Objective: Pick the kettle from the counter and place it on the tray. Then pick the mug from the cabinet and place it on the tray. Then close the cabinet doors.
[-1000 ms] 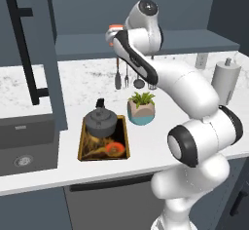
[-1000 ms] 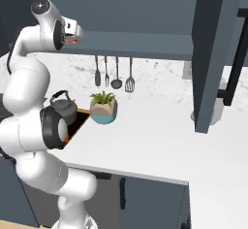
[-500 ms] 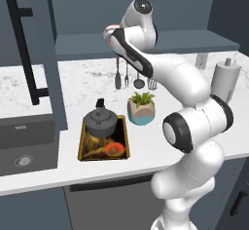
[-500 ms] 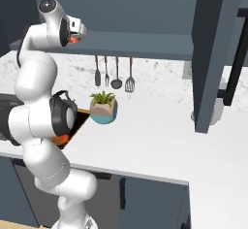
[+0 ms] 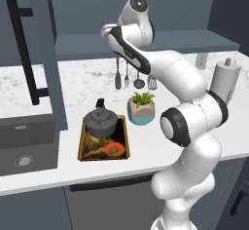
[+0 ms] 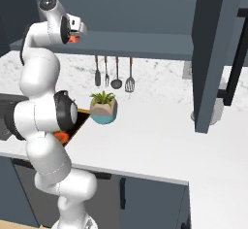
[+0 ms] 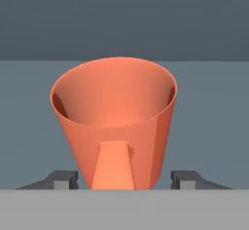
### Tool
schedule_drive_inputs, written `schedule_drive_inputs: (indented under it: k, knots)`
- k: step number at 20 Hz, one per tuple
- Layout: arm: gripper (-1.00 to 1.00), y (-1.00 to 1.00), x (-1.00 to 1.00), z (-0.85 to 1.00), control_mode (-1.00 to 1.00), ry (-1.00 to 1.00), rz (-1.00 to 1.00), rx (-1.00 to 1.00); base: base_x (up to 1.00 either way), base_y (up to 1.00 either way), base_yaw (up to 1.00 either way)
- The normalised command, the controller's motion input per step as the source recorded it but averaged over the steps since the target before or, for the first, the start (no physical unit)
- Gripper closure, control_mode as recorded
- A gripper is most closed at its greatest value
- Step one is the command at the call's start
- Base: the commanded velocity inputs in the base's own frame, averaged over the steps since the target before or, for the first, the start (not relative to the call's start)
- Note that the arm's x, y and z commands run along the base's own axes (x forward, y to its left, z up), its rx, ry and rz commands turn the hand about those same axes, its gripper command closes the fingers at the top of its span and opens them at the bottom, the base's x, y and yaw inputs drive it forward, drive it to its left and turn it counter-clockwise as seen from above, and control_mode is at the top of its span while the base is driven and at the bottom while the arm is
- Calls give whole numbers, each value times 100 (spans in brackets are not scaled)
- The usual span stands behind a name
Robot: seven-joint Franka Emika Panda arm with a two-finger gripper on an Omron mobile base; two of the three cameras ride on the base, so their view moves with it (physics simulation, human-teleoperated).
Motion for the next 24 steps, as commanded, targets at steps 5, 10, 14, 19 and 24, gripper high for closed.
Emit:
schedule_drive_inputs:
  k: [5, 10, 14, 19, 24]
  knots:
    - [100, 0, 0, -3, -100, -1, 0, 0, 0, 0, 0]
    - [100, 0, -25, 0, -100, -17, 0, 0, 0, 0, 0]
    - [100, 0, -93, 0, -100, -31, 1, 0, 0, 0, 0]
    - [100, -4, -100, 0, -100, -18, 21, 0, 0, 0, 0]
    - [100, -20, -100, 12, -100, -1, 39, -2, 0, 0, 0]
